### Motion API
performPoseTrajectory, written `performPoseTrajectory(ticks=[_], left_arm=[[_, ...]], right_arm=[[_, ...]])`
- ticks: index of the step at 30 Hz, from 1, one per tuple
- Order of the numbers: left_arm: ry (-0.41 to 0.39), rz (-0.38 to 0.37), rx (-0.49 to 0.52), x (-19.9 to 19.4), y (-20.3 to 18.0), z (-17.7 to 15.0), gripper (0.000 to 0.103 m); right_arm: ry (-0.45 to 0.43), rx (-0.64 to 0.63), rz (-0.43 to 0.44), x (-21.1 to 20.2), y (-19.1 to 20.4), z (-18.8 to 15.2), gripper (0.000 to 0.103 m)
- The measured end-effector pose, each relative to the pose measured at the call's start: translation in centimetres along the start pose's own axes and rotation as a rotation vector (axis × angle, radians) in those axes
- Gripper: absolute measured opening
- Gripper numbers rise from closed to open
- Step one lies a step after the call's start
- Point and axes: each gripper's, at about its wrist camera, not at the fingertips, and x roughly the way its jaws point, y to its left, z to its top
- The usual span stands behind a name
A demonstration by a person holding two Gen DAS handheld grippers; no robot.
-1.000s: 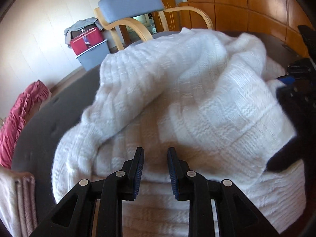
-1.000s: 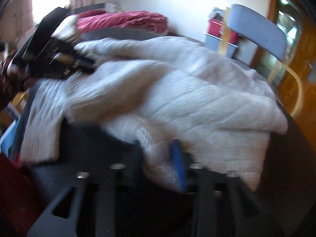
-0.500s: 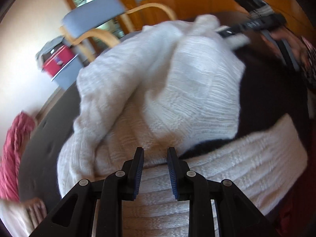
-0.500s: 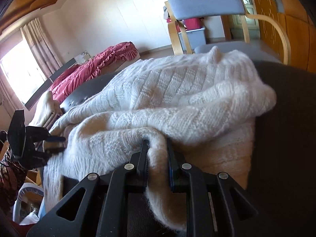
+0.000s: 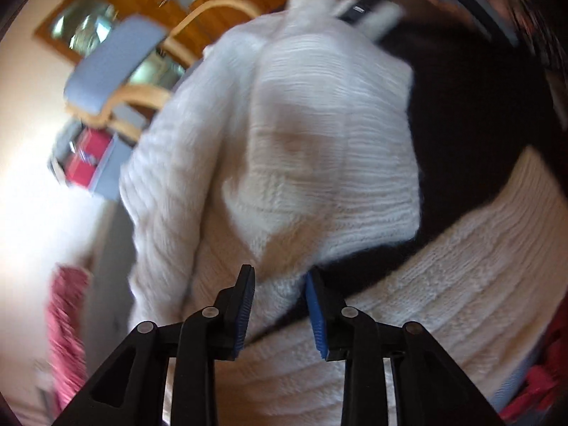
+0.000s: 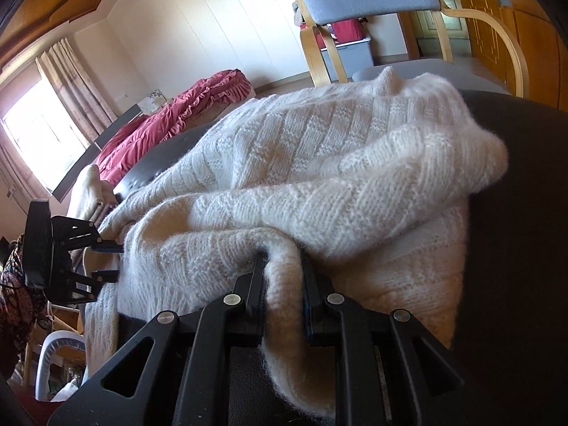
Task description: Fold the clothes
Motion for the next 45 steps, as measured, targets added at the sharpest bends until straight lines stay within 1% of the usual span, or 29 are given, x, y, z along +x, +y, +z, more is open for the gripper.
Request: performPoseTrajectory(ticks=[1,2,3,5,6,7,8,9,10,12,16,17,18,19,20,21,22,24,25,27,30,32,35,37,39,41,45], left_arm=[[-0.011,0.031,0.032,0.0,-0.5,0.1,0.031],[-0.025,0.046,0.033,0.1,-0.7,0.0,0.031],[-0.043,0.052,0.013,0.1,-0.7,-0.1,0.030],[-0.080,0.036,-0.075,0.1,-0.2,-0.5,0.029],[-0.094,0.022,-0.122,0.2,0.1,-0.7,0.026],[-0.108,-0.002,-0.173,0.1,0.5,-1.0,0.023],[-0.117,-0.013,-0.206,0.2,0.6,-1.2,0.019],[-0.126,-0.024,-0.237,0.2,0.8,-1.4,0.017],[-0.131,-0.033,-0.260,0.2,0.8,-1.5,0.015],[-0.139,-0.028,-0.281,0.1,0.7,-1.5,0.011],[-0.157,-0.002,-0.332,-0.1,1.1,-1.4,0.008],[-0.158,0.016,-0.346,-0.1,1.1,-1.5,0.007],[-0.158,0.033,-0.359,0.0,1.2,-1.6,0.007],[-0.156,0.058,-0.367,0.1,1.3,-1.5,0.006],[-0.158,0.092,-0.374,0.1,1.3,-1.4,0.006],[-0.171,0.137,-0.398,-0.2,1.6,-1.3,0.006],[-0.185,0.183,-0.421,-0.5,2.0,-1.2,0.005],[-0.237,0.223,-0.514,-1.8,3.5,-1.1,0.004],[-0.275,0.242,-0.565,-2.8,4.3,-1.1,0.004],[-0.343,0.271,-0.624,-4.5,5.3,-1.1,0.004],[-0.441,0.336,-0.671,-7.6,5.8,-1.4,0.004],[-0.507,0.381,-0.688,-9.3,6.0,-1.0,0.004],[-0.614,0.413,-0.730,-12.4,6.0,-1.0,0.004],[-0.686,0.428,-0.764,-14.4,6.4,-1.0,0.004],[-0.755,0.467,-0.783,-16.4,6.8,-0.9,0.004],[-0.835,0.496,-0.824,-18.5,7.6,-0.7,0.004],[-0.985,0.538,-0.913,-22.1,9.3,-0.5,0.004]], right_arm=[[0.000,0.003,0.003,0.0,0.0,0.0,0.017],[0.001,0.004,0.006,0.0,0.0,0.0,0.017],[0.001,0.004,0.008,0.0,0.0,0.0,0.017],[0.001,-0.003,0.014,-0.1,0.2,0.0,0.021],[0.001,-0.008,0.018,-0.1,0.3,0.0,0.027],[0.001,-0.016,0.023,-0.1,0.5,0.0,0.035],[0.005,-0.032,0.028,-0.2,0.9,-0.1,0.039],[0.012,-0.054,0.031,-0.2,1.3,-0.1,0.048],[0.021,-0.079,0.027,-0.2,1.7,-0.2,0.054],[0.043,-0.135,0.003,-0.2,2.5,-0.5,0.057],[0.091,-0.246,-0.068,0.0,3.8,-1.2,0.057],[0.100,-0.276,-0.090,0.1,4.1,-1.5,0.056],[0.109,-0.308,-0.115,0.2,4.4,-1.7,0.052],[0.113,-0.337,-0.146,0.3,4.6,-1.8,0.031],[0.102,-0.354,-0.168,0.3,4.9,-1.9,0.021],[0.082,-0.365,-0.174,0.1,5.2,-1.9,0.015],[0.062,-0.375,-0.180,-0.1,5.6,-1.8,0.011],[-0.009,-0.371,-0.214,-1.1,6.1,-1.3,0.011],[-0.048,-0.353,-0.221,-1.8,6.2,-0.9,0.011],[-0.140,-0.307,-0.210,-3.6,6.3,0.2,0.010],[-0.275,-0.275,-0.199,-6.4,6.9,1.8,0.010],[-0.362,-0.277,-0.207,-8.3,7.7,2.7,0.010],[-0.485,-0.294,-0.217,-11.2,9.1,4.0,0.010],[-0.544,-0.297,-0.218,-12.8,9.8,4.9,0.010],[-0.599,-0.292,-0.211,-14.6,10.3,5.7,0.010],[-0.646,-0.277,-0.193,-16.3,10.6,6.6,0.010],[-0.735,-0.237,-0.124,-19.9,11.5,8.5,0.010]])
